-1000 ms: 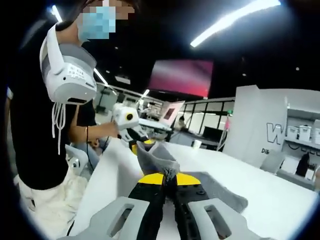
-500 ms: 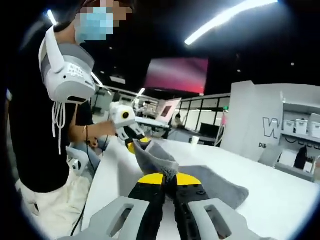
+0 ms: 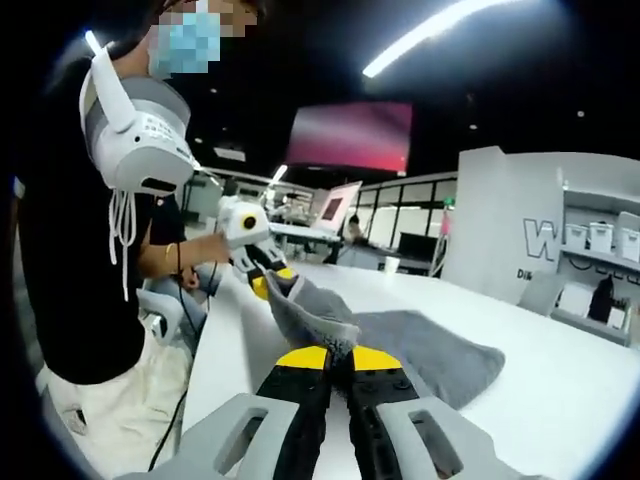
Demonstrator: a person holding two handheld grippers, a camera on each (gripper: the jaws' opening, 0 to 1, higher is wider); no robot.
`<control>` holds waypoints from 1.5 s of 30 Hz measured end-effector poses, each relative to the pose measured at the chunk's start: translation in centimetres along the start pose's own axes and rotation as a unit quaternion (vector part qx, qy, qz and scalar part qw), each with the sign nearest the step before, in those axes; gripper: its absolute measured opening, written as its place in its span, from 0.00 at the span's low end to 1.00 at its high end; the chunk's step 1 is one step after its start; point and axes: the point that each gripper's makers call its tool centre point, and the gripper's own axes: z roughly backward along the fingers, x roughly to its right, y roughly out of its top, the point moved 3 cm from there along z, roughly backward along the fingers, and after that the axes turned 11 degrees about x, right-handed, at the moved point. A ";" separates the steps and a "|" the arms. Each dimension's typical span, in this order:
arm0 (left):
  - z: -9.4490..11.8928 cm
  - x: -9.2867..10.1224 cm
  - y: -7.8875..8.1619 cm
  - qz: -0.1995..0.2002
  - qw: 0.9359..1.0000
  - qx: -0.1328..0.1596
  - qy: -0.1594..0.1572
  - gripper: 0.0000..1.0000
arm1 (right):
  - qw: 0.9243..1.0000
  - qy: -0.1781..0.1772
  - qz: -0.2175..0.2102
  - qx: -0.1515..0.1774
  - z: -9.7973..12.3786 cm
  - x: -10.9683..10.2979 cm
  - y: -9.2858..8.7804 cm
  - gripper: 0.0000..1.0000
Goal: Open the folded towel by lifting each exposed corner and separating the folded layers until the towel lies flat within the target outline without major curled edges
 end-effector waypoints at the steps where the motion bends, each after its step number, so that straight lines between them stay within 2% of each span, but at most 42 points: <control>1: -0.1 0.1 0.0 0.001 1.000 0.000 0.000 0.09 | 1.000 -0.001 -0.002 0.000 0.1 0.0 -0.1 0.00; 8: -0.4 0.8 -0.2 0.002 1.000 -0.005 -0.006 0.09 | 1.000 -0.009 -0.008 -0.007 0.7 -0.4 -0.7 0.00; 10: -0.4 1.1 -0.7 0.026 1.000 -0.007 -0.004 0.09 | 1.000 -0.009 -0.011 -0.011 0.9 -0.7 -1.1 0.00; 24: -0.2 2.1 -1.8 0.040 0.999 -0.024 -0.002 0.11 | 0.999 -0.017 -0.033 -0.018 1.6 -1.5 -2.4 0.01; 33: 0.2 2.6 -2.0 0.055 0.998 -0.015 0.001 0.17 | 0.998 -0.025 -0.051 -0.020 2.0 -2.2 -3.3 0.03; 45: 1.4 3.6 -2.3 0.059 0.998 -0.025 -0.002 0.23 | 0.997 -0.032 -0.056 -0.040 2.3 -3.2 -3.7 0.08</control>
